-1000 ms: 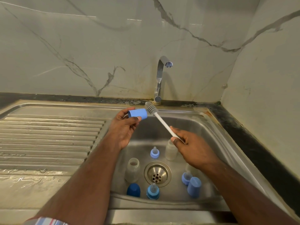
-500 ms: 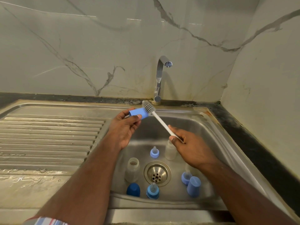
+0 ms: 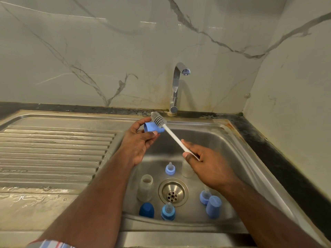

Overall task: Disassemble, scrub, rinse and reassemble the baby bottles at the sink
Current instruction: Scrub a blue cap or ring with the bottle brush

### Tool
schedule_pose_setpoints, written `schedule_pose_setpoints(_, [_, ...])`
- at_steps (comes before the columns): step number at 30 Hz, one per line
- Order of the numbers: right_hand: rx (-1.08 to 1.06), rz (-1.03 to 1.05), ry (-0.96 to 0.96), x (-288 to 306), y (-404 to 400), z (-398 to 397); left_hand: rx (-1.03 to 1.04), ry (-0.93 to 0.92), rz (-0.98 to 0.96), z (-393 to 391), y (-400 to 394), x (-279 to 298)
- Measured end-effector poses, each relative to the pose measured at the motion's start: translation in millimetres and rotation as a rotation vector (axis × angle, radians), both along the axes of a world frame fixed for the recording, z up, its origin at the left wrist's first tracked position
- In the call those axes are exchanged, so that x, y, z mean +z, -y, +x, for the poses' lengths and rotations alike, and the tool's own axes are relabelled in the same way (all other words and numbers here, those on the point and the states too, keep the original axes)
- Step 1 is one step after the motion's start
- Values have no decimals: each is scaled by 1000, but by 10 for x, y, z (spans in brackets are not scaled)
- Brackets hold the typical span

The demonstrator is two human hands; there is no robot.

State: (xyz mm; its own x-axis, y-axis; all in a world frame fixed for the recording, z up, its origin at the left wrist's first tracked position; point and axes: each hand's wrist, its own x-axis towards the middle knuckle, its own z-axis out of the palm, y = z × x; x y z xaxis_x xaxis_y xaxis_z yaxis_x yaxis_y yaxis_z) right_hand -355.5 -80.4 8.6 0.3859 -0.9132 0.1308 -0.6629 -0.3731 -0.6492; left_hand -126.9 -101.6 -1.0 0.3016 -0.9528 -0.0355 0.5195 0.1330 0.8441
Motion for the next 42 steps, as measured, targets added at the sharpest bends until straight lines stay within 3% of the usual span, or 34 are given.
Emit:
schedule_pose_setpoints(6, [-75,-19,-14,34,83,-58,-47,76,29,9,-36,18])
schedule_pose_setpoints(11, [24,-3,-10,2,-2,-18,-48,19,10,-5,-46,41])
schedule_pose_setpoints(17, [-57,-12,-1,-1,98,-60,-32,-22,20,-9,-26,20])
schedule_pose_setpoints(20, [13,-1,17,-4,12,-35,-25,-50,21,-23,-21,26])
schedule_pose_setpoints(26, [-43,-18,-23,-8,101,-41,-14,1,42,7,-5,-3])
schedule_pose_setpoints(31, [45,-3,-13,-13,-10,-7,-5,-24,24,30,16,-22])
schedule_pose_setpoints(36, [-62,-20,-9,8,103,-60,1,-2,25,18,6,-18])
schedule_pose_setpoints(42, [1,-18,-35,-2,40,0,-5,31,21,14,18,-29])
